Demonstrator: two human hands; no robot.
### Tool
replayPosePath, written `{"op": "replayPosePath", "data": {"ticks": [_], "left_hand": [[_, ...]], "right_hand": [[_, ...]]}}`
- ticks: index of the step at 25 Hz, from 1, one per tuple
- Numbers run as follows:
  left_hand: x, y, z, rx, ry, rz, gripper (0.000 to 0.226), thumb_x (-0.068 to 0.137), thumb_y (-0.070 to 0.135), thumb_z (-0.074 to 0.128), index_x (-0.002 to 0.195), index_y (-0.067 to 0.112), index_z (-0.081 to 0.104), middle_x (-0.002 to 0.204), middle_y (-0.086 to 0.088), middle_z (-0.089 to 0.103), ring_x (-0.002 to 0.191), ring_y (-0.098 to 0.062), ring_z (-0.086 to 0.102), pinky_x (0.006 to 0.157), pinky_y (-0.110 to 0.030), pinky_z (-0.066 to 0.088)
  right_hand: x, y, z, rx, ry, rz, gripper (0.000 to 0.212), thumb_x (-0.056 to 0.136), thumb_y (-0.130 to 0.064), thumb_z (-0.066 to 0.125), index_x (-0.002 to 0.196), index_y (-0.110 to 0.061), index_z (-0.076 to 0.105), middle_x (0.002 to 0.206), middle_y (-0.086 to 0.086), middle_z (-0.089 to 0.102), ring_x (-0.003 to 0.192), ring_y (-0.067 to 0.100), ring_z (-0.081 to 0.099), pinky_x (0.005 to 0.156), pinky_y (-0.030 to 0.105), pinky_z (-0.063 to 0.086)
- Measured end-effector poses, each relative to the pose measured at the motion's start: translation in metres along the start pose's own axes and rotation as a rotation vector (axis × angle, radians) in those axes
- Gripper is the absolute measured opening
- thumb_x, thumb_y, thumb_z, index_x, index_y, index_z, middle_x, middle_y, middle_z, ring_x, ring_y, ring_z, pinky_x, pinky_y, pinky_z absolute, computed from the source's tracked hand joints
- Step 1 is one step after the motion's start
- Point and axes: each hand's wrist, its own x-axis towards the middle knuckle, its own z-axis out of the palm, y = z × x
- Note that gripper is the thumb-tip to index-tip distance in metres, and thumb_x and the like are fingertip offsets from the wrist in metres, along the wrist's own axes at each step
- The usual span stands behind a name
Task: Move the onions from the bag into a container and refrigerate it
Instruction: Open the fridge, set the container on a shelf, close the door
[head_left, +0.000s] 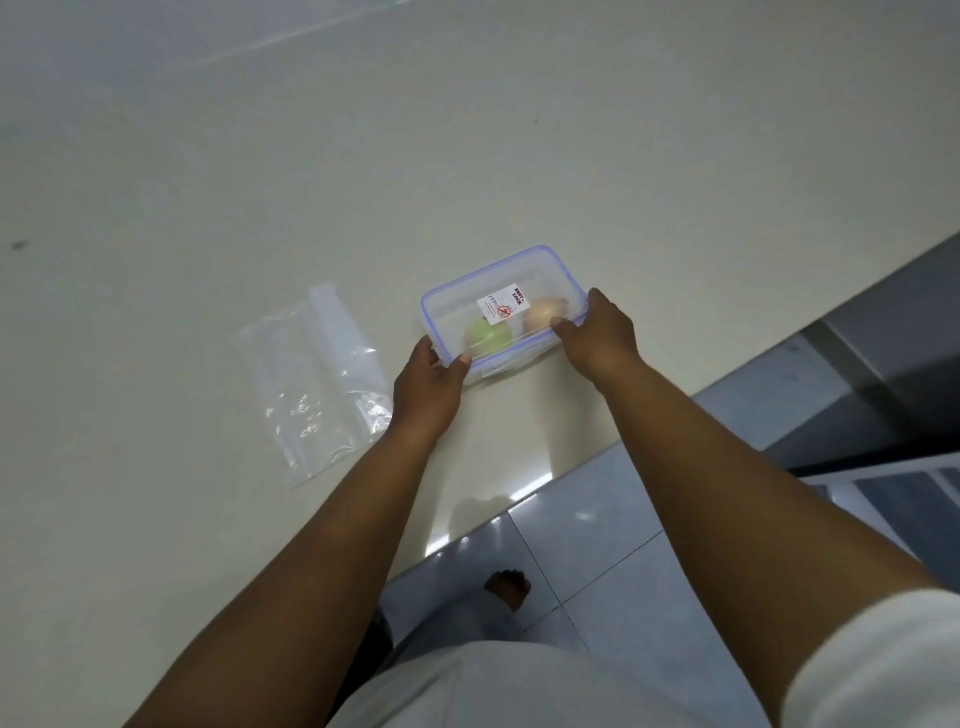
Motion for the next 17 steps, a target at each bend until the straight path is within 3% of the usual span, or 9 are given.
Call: {"op": "replayPosePath", "data": {"ticks": [3,7,10,13,17], "left_hand": [[-0.008,0.001,0.002,-0.004,-0.022,0.053,0.034,0.088,0.035,0.056,0.121,0.031,0.054,0.096,0.019,0.058,0.086,-0.006,0.058,0.078,-0.028,0.041],[-0.034,-0.005,0.006,-0.019,-0.098,0.086,0.031,0.088,0.032,0.055,0.118,0.040,0.052,0.094,0.029,0.057,0.090,0.002,0.058,0.071,-0.023,0.043],[-0.063,-0.011,0.016,-0.017,-0.207,0.102,0.033,0.089,0.029,0.056,0.118,0.046,0.053,0.102,0.028,0.061,0.095,0.005,0.058,0.071,-0.019,0.044],[-0.092,-0.008,0.030,0.037,-0.333,0.144,0.037,0.089,0.024,0.057,0.116,0.049,0.054,0.105,0.026,0.064,0.096,0.006,0.059,0.073,-0.018,0.044],[-0.134,0.008,0.058,0.122,-0.536,0.240,0.038,0.091,0.019,0.059,0.119,0.044,0.056,0.107,0.025,0.067,0.096,0.008,0.061,0.072,-0.011,0.044]], "right_hand": [[-0.018,0.013,0.001,0.082,0.026,0.045,0.046,0.085,-0.032,0.068,0.118,-0.004,0.053,0.121,0.015,0.061,0.109,0.032,0.059,0.083,0.031,0.044],[-0.059,0.041,-0.007,0.245,0.045,0.160,0.060,0.077,-0.032,0.077,0.126,-0.008,0.051,0.124,0.010,0.060,0.106,0.027,0.059,0.079,0.029,0.045],[-0.103,0.072,-0.020,0.335,0.087,0.256,0.078,0.071,-0.032,0.081,0.138,-0.013,0.045,0.134,0.008,0.054,0.117,0.026,0.056,0.094,0.037,0.049],[-0.154,0.108,-0.037,0.415,0.149,0.287,0.059,0.069,-0.033,0.081,0.122,-0.025,0.057,0.122,0.006,0.060,0.104,0.021,0.061,0.091,0.038,0.052],[-0.225,0.158,-0.062,0.530,0.260,0.364,0.056,0.068,-0.039,0.081,0.118,-0.036,0.054,0.116,-0.003,0.059,0.098,0.010,0.061,0.086,0.033,0.055]]}}
